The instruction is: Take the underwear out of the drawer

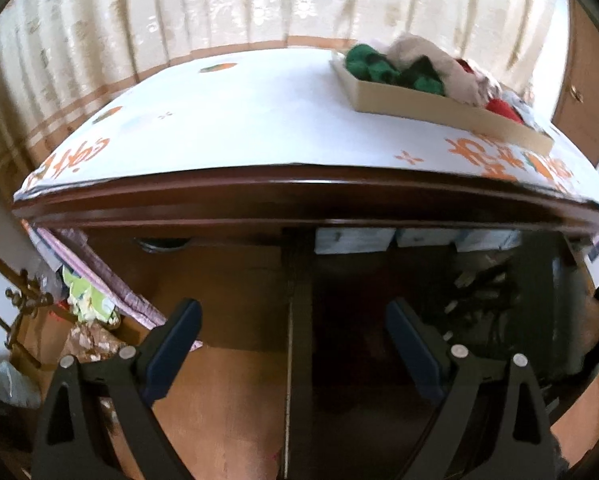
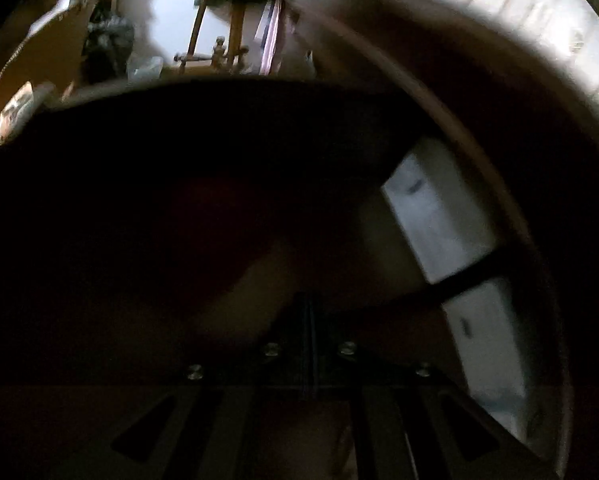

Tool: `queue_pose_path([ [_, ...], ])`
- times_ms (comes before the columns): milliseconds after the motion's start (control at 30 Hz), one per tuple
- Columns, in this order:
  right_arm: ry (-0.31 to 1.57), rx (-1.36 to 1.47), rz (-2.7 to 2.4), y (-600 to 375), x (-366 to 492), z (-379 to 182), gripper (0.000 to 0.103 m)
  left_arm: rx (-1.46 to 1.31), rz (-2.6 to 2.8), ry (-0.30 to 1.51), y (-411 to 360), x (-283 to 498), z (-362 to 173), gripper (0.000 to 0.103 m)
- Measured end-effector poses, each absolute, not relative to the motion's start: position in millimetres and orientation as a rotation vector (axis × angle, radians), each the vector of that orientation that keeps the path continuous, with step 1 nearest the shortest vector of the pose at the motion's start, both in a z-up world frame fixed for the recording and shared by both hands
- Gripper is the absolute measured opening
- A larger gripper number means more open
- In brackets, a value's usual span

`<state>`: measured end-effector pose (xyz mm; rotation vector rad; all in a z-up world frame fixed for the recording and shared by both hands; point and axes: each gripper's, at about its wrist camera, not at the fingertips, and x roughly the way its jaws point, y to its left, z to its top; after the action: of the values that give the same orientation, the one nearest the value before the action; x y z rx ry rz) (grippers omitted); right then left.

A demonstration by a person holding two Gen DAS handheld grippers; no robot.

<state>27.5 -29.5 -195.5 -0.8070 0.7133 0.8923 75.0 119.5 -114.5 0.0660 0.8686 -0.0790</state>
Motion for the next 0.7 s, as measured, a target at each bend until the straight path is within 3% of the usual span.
queue_pose_path([
  [133, 0.618, -0.841, 0.729, -72.8, 8.6, -170.1, 0.004, 0.129, -0.148, 0.904, 103.3, 77.7, -119.7, 0.095],
  [400, 0.781, -0.695, 0.576, -156.3, 3.1, -146.4, 0.004, 0.229, -0.229, 0.986, 67.7, 88.1, -129.3, 0.095],
  [700, 0.868, -0.508, 0.651, -183.8, 10.3, -124.1, 0.005, 0.208, -0.267, 1.026, 59.5, 86.7, -123.2, 0.095],
])
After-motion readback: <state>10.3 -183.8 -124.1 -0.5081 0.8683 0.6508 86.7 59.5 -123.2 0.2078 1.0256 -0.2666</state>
